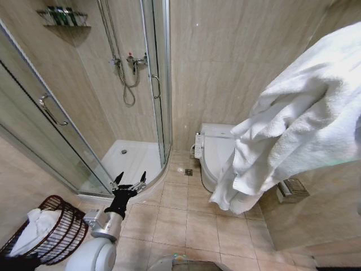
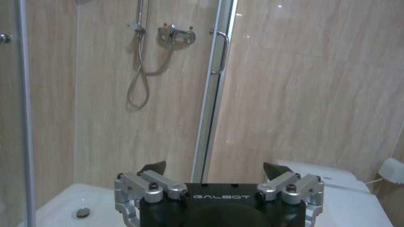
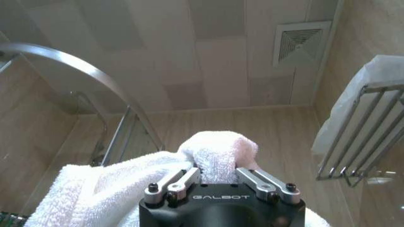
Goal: Discard the used towel into the hamper.
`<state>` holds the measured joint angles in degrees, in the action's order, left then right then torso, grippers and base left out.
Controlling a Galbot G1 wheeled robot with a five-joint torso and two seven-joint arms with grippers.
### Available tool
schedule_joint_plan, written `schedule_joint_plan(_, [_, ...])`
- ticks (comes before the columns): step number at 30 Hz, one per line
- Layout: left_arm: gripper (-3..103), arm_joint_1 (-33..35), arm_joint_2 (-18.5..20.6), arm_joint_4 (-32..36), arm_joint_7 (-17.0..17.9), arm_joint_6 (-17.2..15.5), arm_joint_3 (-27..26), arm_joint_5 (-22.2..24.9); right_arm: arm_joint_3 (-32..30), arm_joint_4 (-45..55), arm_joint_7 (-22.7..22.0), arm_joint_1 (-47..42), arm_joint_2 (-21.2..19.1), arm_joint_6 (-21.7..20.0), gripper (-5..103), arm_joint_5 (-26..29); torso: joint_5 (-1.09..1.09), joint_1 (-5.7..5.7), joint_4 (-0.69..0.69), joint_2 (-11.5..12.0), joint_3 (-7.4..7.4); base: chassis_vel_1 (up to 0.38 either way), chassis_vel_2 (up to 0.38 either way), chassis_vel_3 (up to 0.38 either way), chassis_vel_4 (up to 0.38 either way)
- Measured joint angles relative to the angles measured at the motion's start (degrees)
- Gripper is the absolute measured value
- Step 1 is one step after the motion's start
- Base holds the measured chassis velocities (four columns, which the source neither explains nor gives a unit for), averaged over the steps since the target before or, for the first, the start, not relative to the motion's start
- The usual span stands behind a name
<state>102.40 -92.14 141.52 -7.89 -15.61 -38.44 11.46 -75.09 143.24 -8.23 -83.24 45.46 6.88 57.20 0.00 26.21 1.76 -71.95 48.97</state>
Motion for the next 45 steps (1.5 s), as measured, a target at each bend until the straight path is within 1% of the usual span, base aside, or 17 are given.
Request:
schedule_joint_plan(26, [100,0.0,0.0,0.0,0.0,0.0,0.0,0.0,-0.1,0.0,0.2,-0.3,0.3,0.2,13,0.0,0.0,-0.24,0.0,0.5,-0.3,0.0,0.0,0.0,0.0])
schedule_joint_plan(38, [100,0.0,0.0,0.0,0.0,0.0,0.0,0.0,-0.4,0.0,0.1,-0.4,0.8,0.6,13,0.3,0.0,-0.31,0.01,0.7,-0.39,0.073,0.07,0.067,0.067])
schedule_joint_plan(45, [100,0.0,0.0,0.0,0.0,0.0,0.0,0.0,-0.7,0.0,-1.5,-0.4,0.7,0.5,13,1.6,0.0,-0.33,0.0,0.7,-0.41,0.071,0.068,0.072,0.064])
